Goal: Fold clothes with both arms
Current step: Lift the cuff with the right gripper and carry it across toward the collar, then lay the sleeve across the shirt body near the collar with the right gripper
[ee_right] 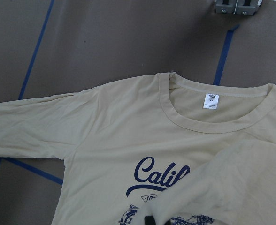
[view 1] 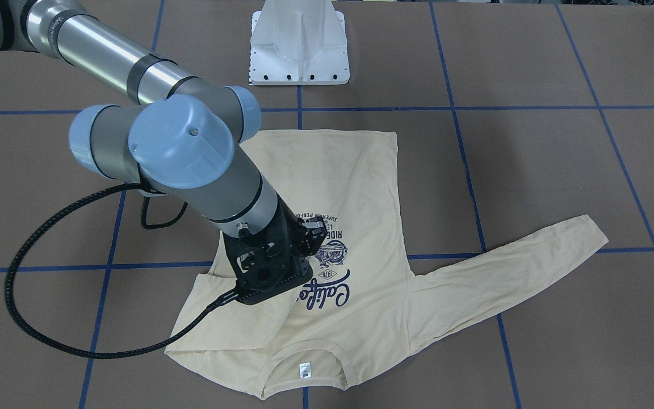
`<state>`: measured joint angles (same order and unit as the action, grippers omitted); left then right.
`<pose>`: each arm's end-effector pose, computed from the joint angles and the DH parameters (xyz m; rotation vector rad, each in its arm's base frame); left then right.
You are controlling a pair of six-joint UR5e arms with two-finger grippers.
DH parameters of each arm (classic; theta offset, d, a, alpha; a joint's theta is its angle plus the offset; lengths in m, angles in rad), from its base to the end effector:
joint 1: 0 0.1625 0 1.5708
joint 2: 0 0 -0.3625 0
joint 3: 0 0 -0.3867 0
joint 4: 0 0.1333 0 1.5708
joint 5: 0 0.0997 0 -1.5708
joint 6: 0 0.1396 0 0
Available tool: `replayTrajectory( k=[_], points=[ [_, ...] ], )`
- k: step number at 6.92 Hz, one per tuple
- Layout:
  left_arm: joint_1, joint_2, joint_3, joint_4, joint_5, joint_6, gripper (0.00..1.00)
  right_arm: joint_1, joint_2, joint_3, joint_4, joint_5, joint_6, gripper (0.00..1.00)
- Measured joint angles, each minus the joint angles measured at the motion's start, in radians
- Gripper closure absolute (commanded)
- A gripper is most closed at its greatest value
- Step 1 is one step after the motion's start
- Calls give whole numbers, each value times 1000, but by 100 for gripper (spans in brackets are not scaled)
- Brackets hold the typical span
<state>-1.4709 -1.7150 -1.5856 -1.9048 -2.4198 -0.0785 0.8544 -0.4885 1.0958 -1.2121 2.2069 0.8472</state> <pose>0.0280 -0.5654 0.4941 0.3871 0.8696 0.2289 -0.4786 -0.6264 0.0938 0.2485 -1.0691 -0.1896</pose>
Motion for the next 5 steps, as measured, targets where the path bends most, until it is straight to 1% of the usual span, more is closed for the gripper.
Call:
replayTrajectory(
  k=[2,3,5],
  points=[
    [0,-1,7,-3,1,-1,1,-55,57,-141,106,-93,3,100],
    [1,-1,9,-3,1,-1,1,-86,90,-195,145,-145,5,100],
    [0,-4,18,-4,0,0,1,-156,121,-233,197,-300,20,100]
  ],
)
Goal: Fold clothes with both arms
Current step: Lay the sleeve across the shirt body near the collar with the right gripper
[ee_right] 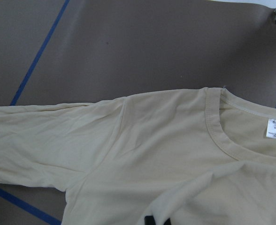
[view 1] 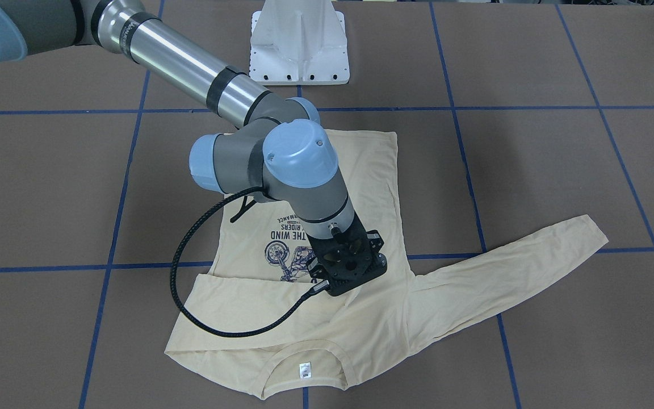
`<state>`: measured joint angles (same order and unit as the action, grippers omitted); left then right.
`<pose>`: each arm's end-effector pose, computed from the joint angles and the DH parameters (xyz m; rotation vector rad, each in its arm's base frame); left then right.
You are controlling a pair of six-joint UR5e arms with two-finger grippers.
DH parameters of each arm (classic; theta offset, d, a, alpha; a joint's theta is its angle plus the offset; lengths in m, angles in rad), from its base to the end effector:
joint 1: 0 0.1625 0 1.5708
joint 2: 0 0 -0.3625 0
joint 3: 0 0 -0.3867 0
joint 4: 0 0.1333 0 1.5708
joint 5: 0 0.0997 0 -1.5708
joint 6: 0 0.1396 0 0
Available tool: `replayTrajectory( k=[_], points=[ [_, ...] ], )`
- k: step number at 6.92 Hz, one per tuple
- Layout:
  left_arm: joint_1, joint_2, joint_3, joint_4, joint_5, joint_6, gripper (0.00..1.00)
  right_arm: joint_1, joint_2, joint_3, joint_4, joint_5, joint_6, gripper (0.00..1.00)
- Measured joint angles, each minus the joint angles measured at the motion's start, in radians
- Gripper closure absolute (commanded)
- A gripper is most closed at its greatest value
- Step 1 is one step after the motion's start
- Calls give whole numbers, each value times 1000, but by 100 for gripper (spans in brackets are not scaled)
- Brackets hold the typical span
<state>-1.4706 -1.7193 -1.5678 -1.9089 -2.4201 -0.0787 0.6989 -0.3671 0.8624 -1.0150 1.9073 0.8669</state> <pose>0.0284 -0.5674 0.5002 0.3779 0.8698 0.2251 -0.5888 -0.6088 0.0877 0.4388 -0.9919 -0.1813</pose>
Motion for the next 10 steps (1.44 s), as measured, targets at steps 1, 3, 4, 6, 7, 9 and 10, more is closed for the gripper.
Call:
replayTrajectory(
  k=[1,3,4,6,7,9,10],
  points=[
    [0,-4,10,0,0,1,1,-25,7,-5,16,-70,10,83],
    [1,-10,33,-1,0,4,1,-55,12,-19,54,-159,16,1],
    [1,-11,38,-1,0,5,1,-62,14,-22,60,-188,17,1],
    [1,-13,41,-1,-1,5,1,-65,18,-23,63,-208,26,1],
    [1,-16,41,-1,-1,3,1,-65,22,-23,63,-208,42,1],
    [2,-26,44,-1,-1,-10,1,-64,29,-20,63,-202,75,1],
    [4,-37,47,-4,-1,-40,1,-62,28,-10,60,-189,103,1]
  ],
)
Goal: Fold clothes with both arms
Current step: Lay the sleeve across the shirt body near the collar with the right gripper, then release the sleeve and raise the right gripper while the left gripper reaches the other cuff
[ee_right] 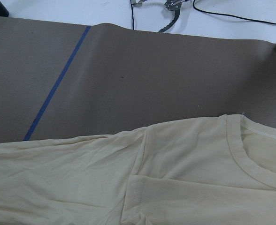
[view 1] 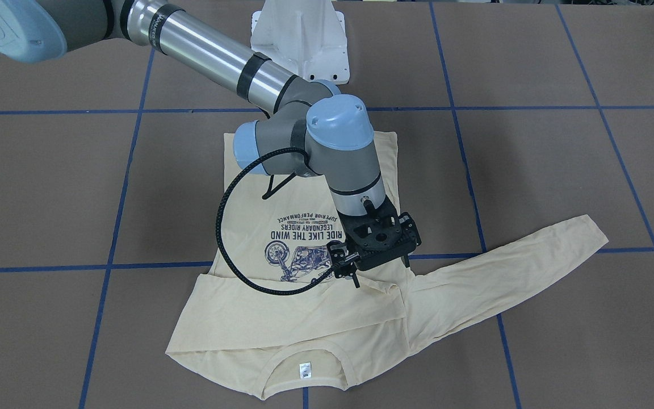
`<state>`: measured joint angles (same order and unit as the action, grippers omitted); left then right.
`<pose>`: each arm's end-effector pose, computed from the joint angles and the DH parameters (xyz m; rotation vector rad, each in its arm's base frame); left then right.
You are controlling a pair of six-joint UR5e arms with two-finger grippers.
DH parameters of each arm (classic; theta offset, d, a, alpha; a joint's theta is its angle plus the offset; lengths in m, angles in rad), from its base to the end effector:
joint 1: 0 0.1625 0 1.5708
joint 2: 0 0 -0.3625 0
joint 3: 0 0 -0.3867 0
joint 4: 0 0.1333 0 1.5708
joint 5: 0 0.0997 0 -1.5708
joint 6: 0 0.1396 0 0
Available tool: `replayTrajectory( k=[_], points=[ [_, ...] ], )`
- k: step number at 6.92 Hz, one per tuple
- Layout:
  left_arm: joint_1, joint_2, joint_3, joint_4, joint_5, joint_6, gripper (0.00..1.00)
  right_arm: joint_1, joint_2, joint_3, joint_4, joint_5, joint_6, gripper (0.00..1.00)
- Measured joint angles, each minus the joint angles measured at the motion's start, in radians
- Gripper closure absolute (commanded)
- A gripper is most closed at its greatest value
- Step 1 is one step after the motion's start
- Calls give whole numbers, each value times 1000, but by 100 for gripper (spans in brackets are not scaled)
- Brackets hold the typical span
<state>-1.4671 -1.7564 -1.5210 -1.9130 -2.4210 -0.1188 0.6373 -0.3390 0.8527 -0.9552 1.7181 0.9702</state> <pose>0.0319 -0.5808 0.5023 0.3532 0.8780 0.1892 -0.6129 -0.5941 0.0619 0.5469 -0.9940 -0.0505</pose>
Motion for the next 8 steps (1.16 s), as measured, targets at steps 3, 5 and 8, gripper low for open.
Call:
replayTrajectory(
  k=[3,5,8],
  points=[
    [86,-17,6,-106,57,-230,1,64,-81,188,-185,138,63,1],
    [223,10,7,-252,222,-512,1,130,-124,321,-437,252,47,0],
    [340,93,109,-517,404,-728,1,233,-202,493,-797,384,-159,0]
  ],
)
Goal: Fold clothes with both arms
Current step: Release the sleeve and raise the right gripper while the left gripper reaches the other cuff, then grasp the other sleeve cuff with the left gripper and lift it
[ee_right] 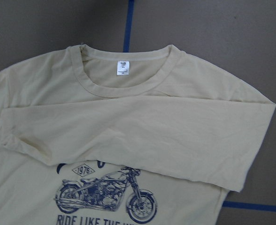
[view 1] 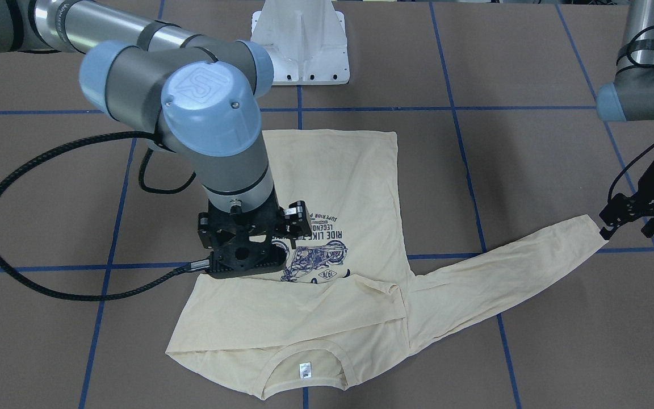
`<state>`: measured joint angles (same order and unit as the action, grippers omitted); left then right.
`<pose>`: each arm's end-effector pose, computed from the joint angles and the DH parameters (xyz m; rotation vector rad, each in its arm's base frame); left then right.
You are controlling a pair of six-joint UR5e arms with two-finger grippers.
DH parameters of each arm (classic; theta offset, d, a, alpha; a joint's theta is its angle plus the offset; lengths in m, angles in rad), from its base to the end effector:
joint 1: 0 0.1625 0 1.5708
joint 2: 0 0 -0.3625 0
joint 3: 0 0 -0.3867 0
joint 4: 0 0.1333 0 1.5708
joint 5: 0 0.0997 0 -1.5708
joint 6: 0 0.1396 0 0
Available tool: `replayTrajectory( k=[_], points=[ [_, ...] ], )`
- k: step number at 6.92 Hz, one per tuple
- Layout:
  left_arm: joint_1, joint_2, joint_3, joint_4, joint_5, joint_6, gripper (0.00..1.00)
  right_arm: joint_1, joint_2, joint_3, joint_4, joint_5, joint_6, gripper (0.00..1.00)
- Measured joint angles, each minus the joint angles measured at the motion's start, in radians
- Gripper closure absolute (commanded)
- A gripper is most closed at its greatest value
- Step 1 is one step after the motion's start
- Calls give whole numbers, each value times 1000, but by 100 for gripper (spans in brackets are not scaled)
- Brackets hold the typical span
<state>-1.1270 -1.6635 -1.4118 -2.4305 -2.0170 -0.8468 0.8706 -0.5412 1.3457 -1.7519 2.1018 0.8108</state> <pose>0.1827 -0.5544 0.5663 0.3692 0.8068 -0.1993 -0.4226 -0.5986 0.1102 0.0907 -0.7902 -0.0608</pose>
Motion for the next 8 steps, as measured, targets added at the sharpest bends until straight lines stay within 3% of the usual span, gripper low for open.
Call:
replayTrajectory(
  k=[2,4,8],
  points=[
    [28,6,113,-141,22,-21,2,41,-132,146,-64,44,-57,0],
    [75,6,139,-167,25,-24,2,69,-216,235,-66,55,-57,0],
    [115,9,141,-159,26,-25,36,81,-235,250,-64,56,-50,0]
  ],
)
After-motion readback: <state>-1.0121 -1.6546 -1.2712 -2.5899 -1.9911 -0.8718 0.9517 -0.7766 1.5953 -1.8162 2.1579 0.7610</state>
